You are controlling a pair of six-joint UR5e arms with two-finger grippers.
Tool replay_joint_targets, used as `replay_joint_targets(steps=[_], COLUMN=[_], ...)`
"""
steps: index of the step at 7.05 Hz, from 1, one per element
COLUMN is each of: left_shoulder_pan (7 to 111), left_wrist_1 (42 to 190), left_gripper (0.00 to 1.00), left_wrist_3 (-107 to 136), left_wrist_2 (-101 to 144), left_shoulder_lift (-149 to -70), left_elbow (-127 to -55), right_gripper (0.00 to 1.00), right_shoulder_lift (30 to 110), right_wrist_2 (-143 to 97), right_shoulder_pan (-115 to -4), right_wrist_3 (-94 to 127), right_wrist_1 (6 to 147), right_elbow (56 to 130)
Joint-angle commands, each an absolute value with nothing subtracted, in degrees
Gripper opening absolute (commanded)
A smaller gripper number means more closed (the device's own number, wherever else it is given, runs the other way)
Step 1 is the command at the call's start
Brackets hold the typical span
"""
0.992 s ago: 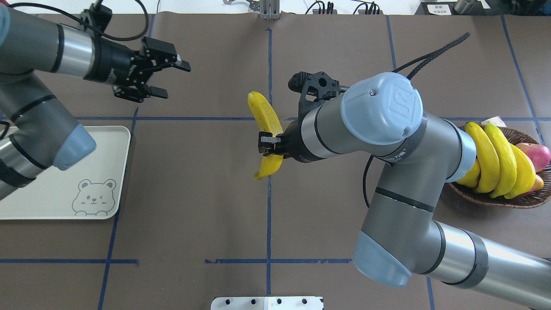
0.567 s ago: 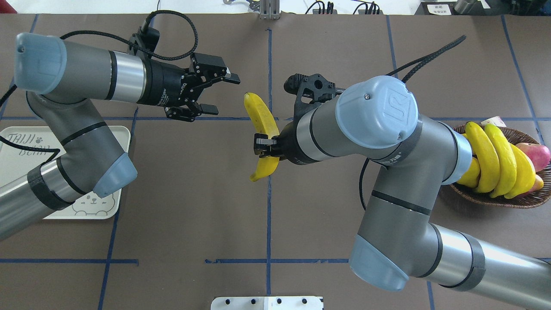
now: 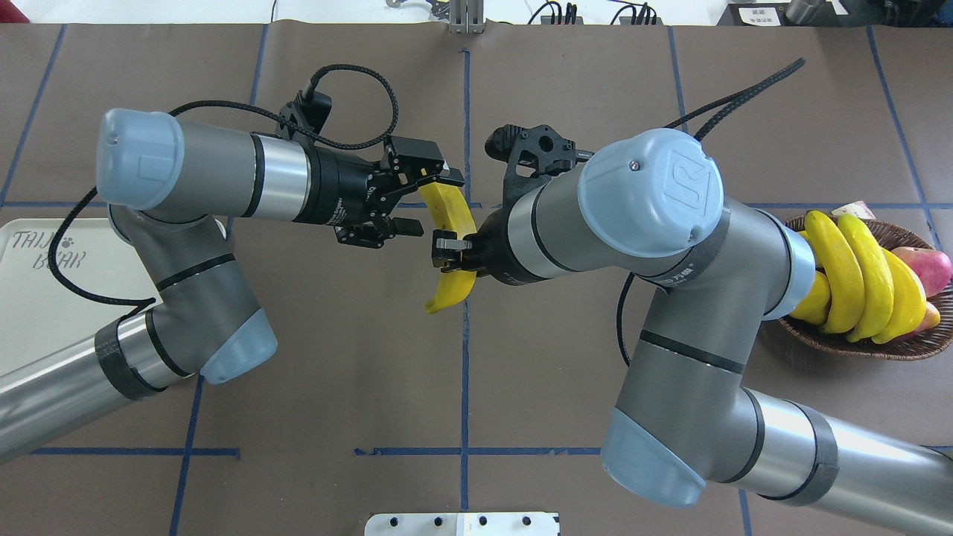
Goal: Transfer all bananas from basket to plate
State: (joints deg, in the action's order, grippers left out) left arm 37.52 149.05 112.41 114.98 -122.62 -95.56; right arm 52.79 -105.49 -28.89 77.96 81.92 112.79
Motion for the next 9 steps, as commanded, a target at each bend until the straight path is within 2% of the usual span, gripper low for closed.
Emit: replay_joint_targets(steps=[1,2,3,4,5,6,7,9], left_shoulder_pan=[36.39,35.78,35.68,35.68,35.77,35.86,36.12,36.39], left_wrist_1=[148.71,148.62,148.54,148.62,148.54,148.54,148.62,148.62], left_gripper=[0.88,0.65,0.23,0.0,0.0,0.0,0.0,0.0], left_wrist_3=[112.41,112.33,112.24,111.89,111.88,111.88,111.8,111.71], left_wrist_2=[114.0,113.99,114.08,114.17,114.17,114.17,114.17,114.34], left_shoulder_lift=[-123.31,-122.96,-122.7,-122.35,-122.43,-122.26,-122.17,-121.47], left_elbow=[-95.28,-95.19,-95.19,-95.27,-95.45,-95.62,-95.62,-95.54], right_gripper=[0.01,0.01,0.01,0.02,0.06,0.62,0.99,1.0], right_shoulder_lift=[52.47,52.47,52.47,52.56,52.65,52.56,52.65,52.99], right_wrist_2=[-105.47,-105.56,-105.47,-105.47,-105.47,-105.56,-105.47,-105.64], right_shoulder_pan=[-28.83,-28.83,-28.83,-28.83,-28.83,-28.74,-28.65,-28.65], right_wrist_3=[77.96,77.96,77.96,77.87,77.87,77.96,77.96,77.96], right_wrist_1=[81.91,81.91,81.83,81.91,81.91,81.91,81.83,81.91], right_elbow=[112.94,112.94,113.11,113.2,113.29,113.29,113.38,114.69])
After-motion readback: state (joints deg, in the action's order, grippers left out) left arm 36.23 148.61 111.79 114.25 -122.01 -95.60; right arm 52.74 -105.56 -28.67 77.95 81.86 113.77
